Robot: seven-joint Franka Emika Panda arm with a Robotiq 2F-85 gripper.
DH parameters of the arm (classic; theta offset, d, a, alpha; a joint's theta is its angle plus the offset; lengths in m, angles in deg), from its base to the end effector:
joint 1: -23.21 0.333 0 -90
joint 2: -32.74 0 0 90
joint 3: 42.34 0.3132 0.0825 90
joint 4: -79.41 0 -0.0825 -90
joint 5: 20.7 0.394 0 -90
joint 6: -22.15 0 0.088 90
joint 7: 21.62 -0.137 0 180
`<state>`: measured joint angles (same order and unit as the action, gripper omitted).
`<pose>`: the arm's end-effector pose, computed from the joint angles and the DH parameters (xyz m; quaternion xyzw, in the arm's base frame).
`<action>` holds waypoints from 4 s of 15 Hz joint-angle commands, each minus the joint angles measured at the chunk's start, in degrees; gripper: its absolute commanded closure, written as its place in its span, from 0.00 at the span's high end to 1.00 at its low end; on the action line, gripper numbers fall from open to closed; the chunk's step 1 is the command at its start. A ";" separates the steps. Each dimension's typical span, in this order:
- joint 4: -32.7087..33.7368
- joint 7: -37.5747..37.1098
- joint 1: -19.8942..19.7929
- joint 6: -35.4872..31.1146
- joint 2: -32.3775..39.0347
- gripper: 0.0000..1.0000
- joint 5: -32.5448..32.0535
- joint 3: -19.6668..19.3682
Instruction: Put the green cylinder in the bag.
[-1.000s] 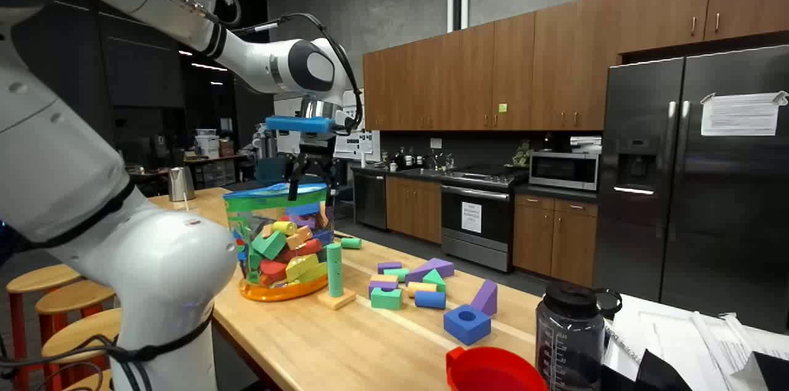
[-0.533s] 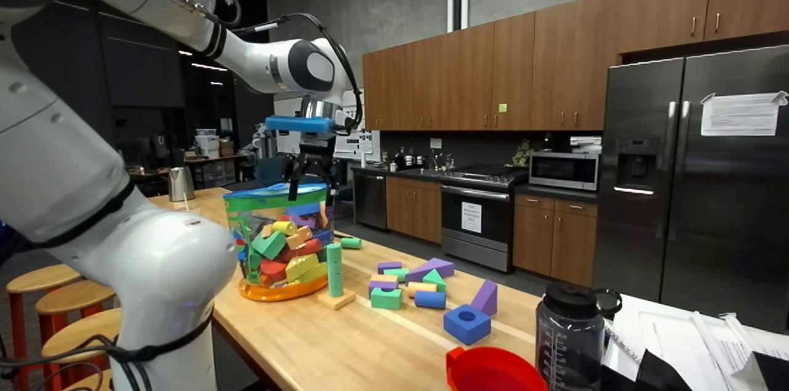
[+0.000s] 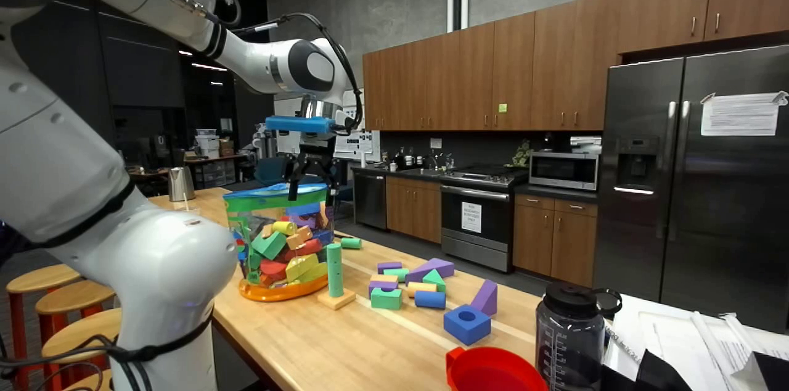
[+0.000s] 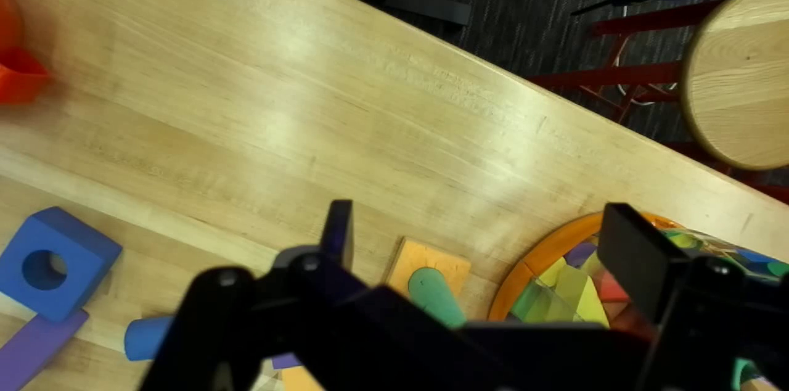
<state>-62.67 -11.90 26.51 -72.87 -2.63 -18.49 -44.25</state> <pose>0.3453 0.0132 0.4500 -0.9897 -0.0967 0.0997 0.0356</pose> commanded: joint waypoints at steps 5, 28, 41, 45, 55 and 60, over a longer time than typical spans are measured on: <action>0.09 0.06 -0.17 0.09 0.03 1.00 0.08 0.16; -0.81 -0.63 0.78 -0.97 0.72 1.00 -0.01 1.98; -5.90 -2.17 8.11 -27.09 6.83 1.00 0.11 10.55; -4.85 -4.02 7.02 -31.63 11.09 1.00 -1.29 10.71; -5.35 -3.48 7.71 -31.59 11.10 1.00 -0.75 10.37; -5.43 -5.44 6.79 -34.17 12.56 1.00 -1.92 10.88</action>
<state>-68.18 -15.43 33.85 -104.86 8.55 -19.12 -33.50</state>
